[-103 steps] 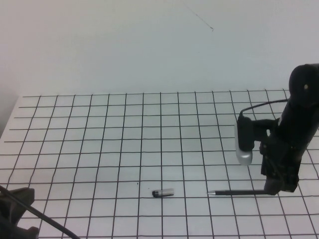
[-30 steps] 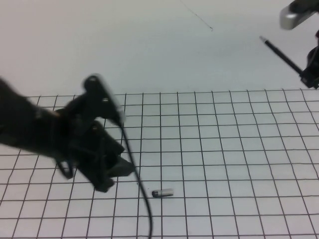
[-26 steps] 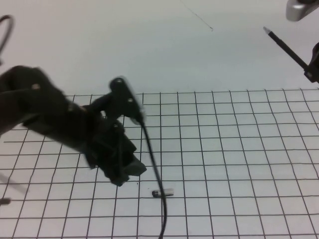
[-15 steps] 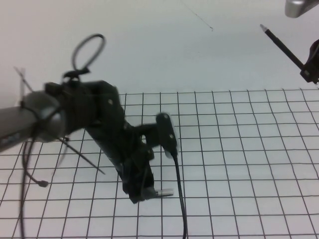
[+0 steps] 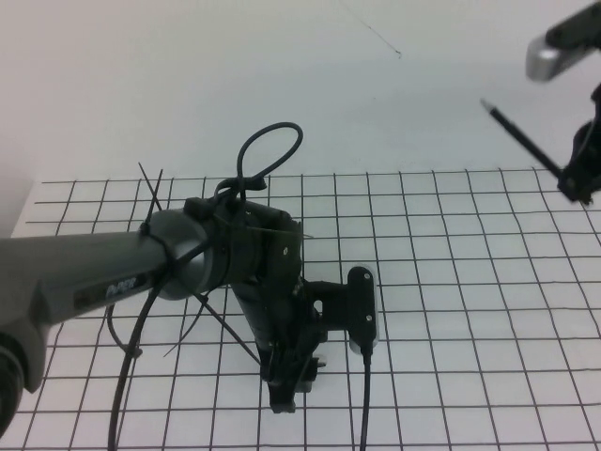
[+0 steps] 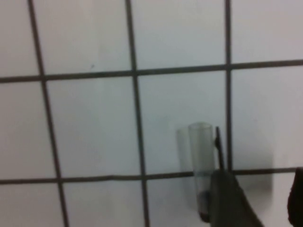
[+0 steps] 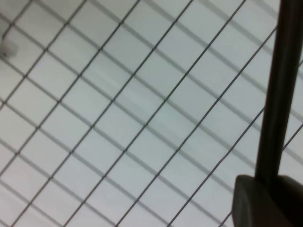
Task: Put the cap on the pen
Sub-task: Put the cap on the pen
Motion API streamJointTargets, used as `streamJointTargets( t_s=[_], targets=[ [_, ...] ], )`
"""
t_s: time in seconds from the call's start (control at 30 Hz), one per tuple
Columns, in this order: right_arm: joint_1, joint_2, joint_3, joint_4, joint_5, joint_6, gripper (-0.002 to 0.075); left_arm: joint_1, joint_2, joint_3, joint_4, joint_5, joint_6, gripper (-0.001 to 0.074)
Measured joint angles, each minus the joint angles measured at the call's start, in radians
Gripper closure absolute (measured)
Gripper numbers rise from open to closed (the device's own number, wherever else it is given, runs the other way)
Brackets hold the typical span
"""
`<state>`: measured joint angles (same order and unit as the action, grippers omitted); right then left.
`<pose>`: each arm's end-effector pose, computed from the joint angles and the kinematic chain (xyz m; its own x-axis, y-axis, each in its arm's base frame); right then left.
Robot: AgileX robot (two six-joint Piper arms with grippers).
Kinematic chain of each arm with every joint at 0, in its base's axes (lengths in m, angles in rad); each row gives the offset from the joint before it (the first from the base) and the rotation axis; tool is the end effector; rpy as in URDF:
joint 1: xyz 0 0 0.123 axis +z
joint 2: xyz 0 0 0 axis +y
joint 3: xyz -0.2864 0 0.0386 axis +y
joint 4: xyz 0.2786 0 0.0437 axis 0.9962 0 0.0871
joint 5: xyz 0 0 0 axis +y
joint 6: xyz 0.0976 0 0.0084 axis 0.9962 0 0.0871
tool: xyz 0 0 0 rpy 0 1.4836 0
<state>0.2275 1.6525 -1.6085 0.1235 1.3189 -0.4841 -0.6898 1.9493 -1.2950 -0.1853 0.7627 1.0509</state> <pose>0.3582 0.0949 0.3437 -0.7246 -0.6139 -0.3130 -0.6398 0.7681 -0.0255 0.3108 -0.2726 0.1458 0.0649 0.9665 -0.2482 0.9920 -0.0356 0.1209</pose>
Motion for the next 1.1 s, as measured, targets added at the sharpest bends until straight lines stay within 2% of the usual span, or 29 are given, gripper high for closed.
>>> streamJointTargets(
  t_s=[0.2,0.4,0.47,0.6,0.7,1.1],
  targets=[
    [0.0,0.0,0.103,0.0,-0.008,-0.008,0.0729,0.0,0.002,-0.063,0.008,0.031,-0.099,0.0482],
    [0.0,0.0,0.115,0.026,-0.008,-0.01,0.0729,0.0,0.002,-0.089,0.002,0.083,-0.105,0.048],
    [0.0,0.0,0.115,0.036,-0.007,-0.01,0.0729,0.0,0.002,-0.089,0.009,0.086,-0.106,0.0454],
    [0.0,0.0,0.115,0.043,-0.007,-0.01,0.0729,0.006,0.002,-0.089,0.043,0.067,-0.163,0.0349],
    [0.0,0.0,0.115,0.052,-0.007,-0.01,0.0729,0.006,0.009,-0.089,0.107,0.039,-0.214,0.0319],
    [0.0,0.0,0.115,0.079,-0.008,-0.01,0.0729,0.006,0.066,-0.089,0.118,0.059,-0.227,0.037]
  ],
)
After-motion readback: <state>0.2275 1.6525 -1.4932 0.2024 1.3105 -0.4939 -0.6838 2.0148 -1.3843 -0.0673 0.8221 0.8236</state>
